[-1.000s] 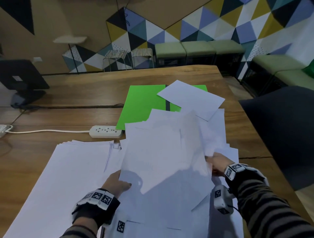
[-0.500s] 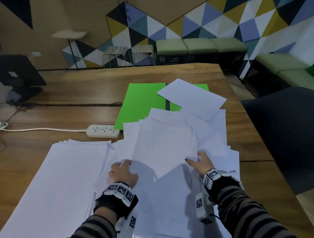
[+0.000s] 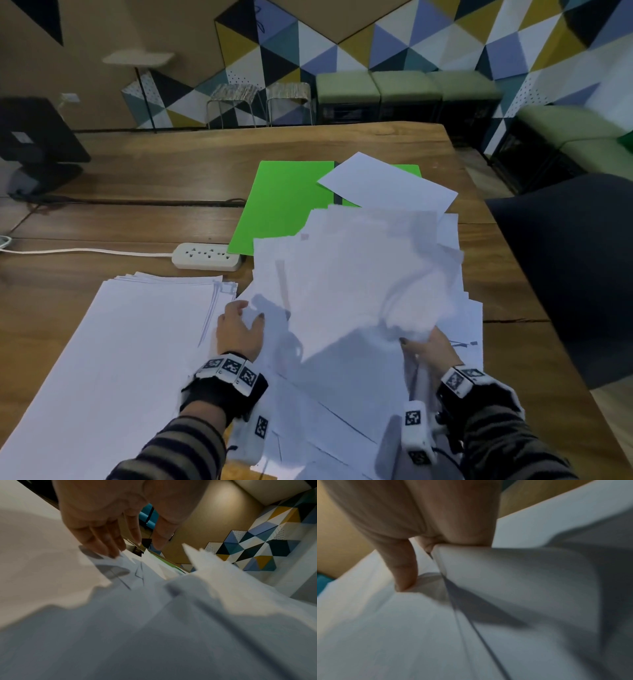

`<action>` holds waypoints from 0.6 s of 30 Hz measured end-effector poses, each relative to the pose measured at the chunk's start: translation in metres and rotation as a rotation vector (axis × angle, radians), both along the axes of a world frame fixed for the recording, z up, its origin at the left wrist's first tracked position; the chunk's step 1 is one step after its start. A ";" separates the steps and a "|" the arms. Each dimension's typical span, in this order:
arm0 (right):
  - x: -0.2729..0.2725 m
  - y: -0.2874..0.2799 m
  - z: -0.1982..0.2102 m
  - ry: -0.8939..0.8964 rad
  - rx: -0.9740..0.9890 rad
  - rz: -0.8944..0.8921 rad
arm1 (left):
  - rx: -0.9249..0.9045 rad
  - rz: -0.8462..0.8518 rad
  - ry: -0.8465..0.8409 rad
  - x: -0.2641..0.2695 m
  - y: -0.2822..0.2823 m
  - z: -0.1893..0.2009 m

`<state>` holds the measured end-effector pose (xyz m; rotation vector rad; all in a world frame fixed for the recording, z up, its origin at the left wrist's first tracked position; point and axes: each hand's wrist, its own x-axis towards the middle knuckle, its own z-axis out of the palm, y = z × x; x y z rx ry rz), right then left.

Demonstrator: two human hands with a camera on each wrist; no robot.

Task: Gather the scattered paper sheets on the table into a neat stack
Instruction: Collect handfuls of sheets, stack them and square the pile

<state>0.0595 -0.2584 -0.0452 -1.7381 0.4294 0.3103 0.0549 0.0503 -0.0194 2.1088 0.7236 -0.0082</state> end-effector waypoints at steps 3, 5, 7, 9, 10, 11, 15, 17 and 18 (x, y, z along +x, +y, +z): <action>-0.015 -0.018 -0.016 -0.014 0.254 -0.104 | -0.052 -0.018 0.040 -0.003 0.001 -0.001; -0.021 -0.019 -0.013 -0.009 0.295 -0.088 | -0.179 -0.075 0.058 -0.006 -0.009 -0.003; -0.024 -0.015 -0.006 -0.027 0.292 -0.061 | -0.267 -0.121 0.062 -0.005 -0.022 -0.002; -0.025 -0.008 0.001 -0.051 0.294 -0.021 | -0.358 -0.188 0.090 -0.001 -0.028 0.004; -0.024 -0.006 0.004 -0.061 0.290 -0.002 | -0.444 -0.224 0.085 0.000 -0.029 0.009; -0.025 -0.004 0.012 -0.060 0.277 0.013 | -0.537 -0.276 0.064 0.000 -0.029 0.016; -0.025 0.000 0.036 -0.145 0.159 0.100 | -0.566 -0.397 -0.151 0.002 -0.024 0.035; -0.021 0.003 0.057 -0.241 0.053 0.089 | -0.434 -0.398 -0.312 0.004 -0.025 0.056; -0.018 0.004 0.069 -0.308 0.008 0.087 | -0.385 -0.378 -0.381 0.005 -0.027 0.070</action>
